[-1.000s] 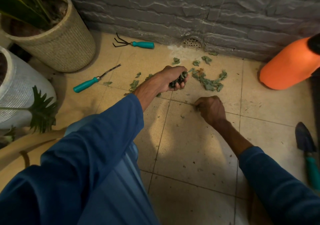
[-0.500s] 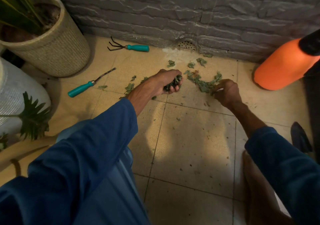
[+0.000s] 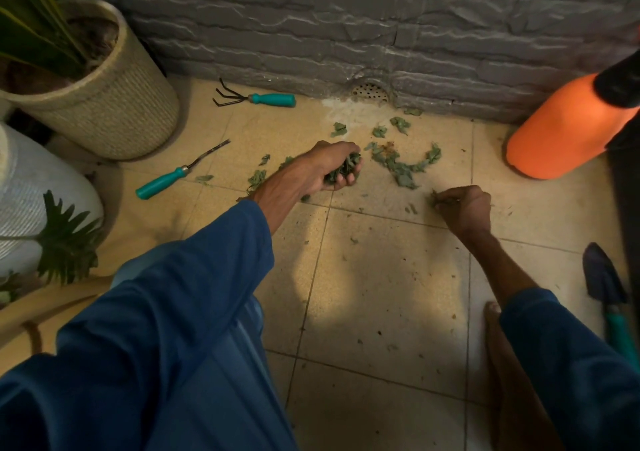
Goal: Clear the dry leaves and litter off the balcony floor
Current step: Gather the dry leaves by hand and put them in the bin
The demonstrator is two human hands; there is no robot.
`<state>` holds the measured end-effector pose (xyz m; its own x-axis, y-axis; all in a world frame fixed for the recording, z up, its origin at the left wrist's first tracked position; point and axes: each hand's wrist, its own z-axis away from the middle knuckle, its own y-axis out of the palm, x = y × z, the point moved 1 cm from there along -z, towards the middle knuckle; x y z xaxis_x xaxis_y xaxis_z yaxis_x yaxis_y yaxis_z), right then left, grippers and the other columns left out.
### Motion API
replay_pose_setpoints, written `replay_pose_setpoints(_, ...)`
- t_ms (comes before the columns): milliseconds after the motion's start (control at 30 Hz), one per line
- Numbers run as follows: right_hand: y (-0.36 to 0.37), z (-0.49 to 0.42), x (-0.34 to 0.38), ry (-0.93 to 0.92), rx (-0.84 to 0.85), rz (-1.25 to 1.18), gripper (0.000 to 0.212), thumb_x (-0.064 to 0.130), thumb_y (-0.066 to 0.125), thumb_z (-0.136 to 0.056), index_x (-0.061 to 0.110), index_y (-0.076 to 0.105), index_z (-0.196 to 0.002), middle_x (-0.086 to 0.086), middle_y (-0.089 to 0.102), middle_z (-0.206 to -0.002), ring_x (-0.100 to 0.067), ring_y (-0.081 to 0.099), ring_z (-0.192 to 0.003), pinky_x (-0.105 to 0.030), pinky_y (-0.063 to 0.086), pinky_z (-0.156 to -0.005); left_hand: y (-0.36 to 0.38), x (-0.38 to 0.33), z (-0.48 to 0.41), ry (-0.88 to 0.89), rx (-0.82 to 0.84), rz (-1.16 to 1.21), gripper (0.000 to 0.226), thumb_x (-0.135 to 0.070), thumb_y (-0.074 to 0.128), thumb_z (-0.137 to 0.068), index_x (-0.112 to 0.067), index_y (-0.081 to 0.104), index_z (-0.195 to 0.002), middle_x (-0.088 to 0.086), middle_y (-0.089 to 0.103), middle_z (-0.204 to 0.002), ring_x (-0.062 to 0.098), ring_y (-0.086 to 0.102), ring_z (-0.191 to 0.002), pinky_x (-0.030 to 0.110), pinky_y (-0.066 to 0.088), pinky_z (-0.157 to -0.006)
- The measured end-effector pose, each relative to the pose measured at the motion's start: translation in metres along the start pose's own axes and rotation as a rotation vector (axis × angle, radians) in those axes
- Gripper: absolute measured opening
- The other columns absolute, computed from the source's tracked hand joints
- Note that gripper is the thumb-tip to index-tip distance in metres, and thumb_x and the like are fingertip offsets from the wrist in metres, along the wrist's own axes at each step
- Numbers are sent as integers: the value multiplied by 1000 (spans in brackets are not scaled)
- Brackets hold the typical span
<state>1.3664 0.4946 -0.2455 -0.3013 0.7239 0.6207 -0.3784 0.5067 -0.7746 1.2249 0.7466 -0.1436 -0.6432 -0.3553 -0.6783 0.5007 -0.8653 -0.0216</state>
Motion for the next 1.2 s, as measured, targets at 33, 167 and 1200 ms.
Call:
replay_pose_setpoints(33,-3,3,-1,6,-13,-24,17,0,71,-88,4,78,-103,-11,76,-103,-18,69,-88,-29,57,-85,0,1,-1,-1,1,-4,19,-26,57,-103,-12,68,-97,1,65,-70,11,56,-51,16,35,-39)
replay_pose_setpoints(167,-5,10,1,64,-30,-154,20,-5,71,-85,4,78,-100,-11,77,-98,-19,72,-81,-24,61,-73,0,2,-3,-7,-13,-26,21,-26,57,-103,-11,70,-95,0,66,-70,11,55,-53,16,35,-40)
replay_pose_setpoints(1200,-327,113,417,266,439,-276,23,2,87,-74,5,80,-96,-4,75,-96,-15,69,-89,-25,55,-92,16,-207,405,-289,-324,105,39,-22,56,-102,-9,59,-65,-2,51,-37,13,48,-30,20,31,-33)
